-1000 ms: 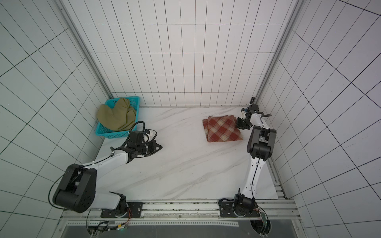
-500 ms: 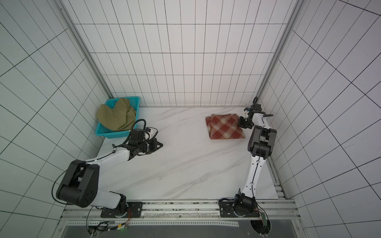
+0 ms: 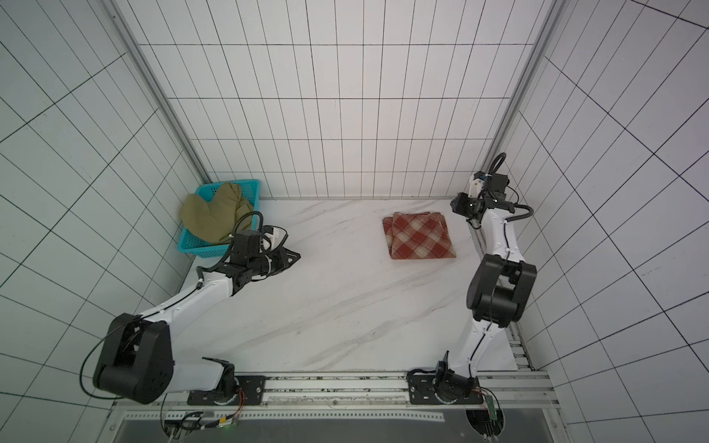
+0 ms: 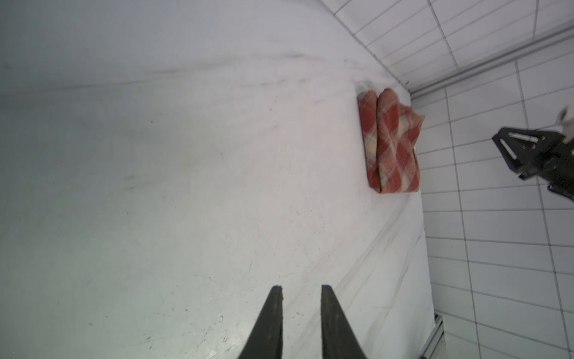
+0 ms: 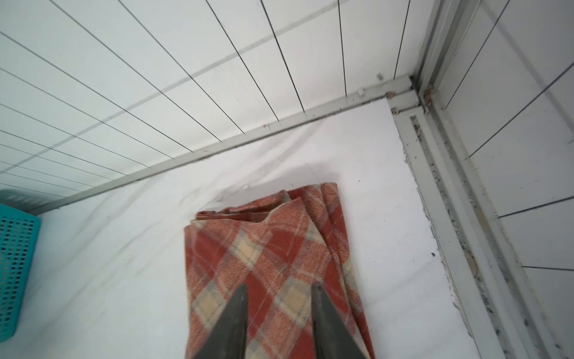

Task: Fold and stack skirts
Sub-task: Move the skirt to the top-right of the table, then pick up the skirt from the basket.

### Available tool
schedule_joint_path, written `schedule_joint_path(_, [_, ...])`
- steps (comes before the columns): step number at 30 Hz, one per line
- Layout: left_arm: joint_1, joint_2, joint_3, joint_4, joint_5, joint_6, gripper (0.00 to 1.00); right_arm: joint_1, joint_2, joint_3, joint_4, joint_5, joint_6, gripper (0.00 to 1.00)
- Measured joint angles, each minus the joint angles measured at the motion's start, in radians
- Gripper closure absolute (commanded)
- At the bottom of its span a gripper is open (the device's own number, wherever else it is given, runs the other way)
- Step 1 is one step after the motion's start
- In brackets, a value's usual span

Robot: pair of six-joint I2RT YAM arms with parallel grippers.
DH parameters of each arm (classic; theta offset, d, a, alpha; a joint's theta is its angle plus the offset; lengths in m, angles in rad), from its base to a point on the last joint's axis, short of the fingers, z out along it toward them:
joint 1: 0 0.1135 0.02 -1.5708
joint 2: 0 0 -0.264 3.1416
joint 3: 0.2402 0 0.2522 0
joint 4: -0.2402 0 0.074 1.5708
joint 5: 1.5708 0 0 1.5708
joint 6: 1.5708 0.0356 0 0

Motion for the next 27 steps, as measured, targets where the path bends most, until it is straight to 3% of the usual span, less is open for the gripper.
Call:
schedule_joint_path(4, [0.093,-0.047,0.069,-0.067,-0.091,0.035,0.48,0.067,-0.175,-0.189,0.151,-0.013,0.074,0.61])
schedule_joint_path(9, [0.256,-0.051,0.129,-0.136,-0.166,0.051,0.48,0.236,-0.187,-0.290,0.231,-0.044,0.128,0.62])
schedule_joint_path(14, [0.447,0.083,0.302,-0.201,-0.200,0.087,0.47,0.391,-0.209,-0.439,0.344,-0.158,0.241,0.62])
schedule_joint_path(19, [0.468,0.246,0.493,-0.267,-0.269,0.168,0.47,0.491,-0.241,-0.512,0.417,-0.237,0.306,0.64])
schedule_joint_path(27, [0.497,0.545,0.752,-0.400,-0.345,0.237,0.47,0.498,-0.261,-0.514,0.441,-0.261,0.313,0.63])
